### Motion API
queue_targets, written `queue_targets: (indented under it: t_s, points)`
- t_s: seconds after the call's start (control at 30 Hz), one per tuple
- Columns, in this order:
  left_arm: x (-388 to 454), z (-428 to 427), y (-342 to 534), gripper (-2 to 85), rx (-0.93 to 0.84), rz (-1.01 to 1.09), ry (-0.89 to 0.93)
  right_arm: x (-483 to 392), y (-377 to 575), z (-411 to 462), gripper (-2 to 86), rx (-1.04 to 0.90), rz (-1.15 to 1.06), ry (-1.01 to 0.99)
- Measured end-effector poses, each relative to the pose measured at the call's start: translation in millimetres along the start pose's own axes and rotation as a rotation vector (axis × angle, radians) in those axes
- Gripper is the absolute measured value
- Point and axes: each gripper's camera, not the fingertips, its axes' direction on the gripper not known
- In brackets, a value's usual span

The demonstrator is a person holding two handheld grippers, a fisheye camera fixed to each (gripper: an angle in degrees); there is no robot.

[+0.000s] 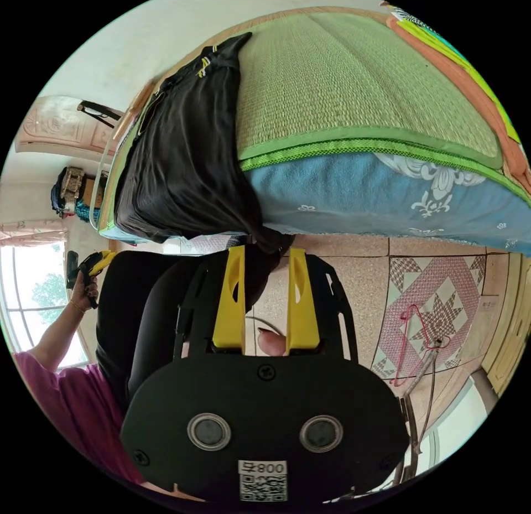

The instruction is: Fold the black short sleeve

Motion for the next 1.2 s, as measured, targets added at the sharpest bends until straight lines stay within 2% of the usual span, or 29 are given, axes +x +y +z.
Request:
queue_targets:
  t_s: [0.3, 0.53, 0.7, 0.97, 1.2]
  points:
    - [19, -7, 16, 7.6, -0.051, -0.001, -0.030, 5, -42, 45, 10.8, -0.079, -0.086, -0.029]
    - [41, -25, 31, 7.4, -0.031, 0.029, -0.005, 10, -36, 41, 2.3, -0.106, -0.137, -0.125]
    - [50, -42, 51, 7.3, 0.012, 0.044, 0.036, 3, -20, -7, 1.0, -0.071, -0.219, -0.247]
    - [52, -62, 86, 8.0, 0.096, 0.025, 0.162, -37, -12, -117, 0.5, 0.045, -0.396, -0.556]
    - [46, -58, 106, 10.8, 0.098, -0.032, 0.249, -64, -16, -183, 0.5, 0.119, -0.486, -0.660]
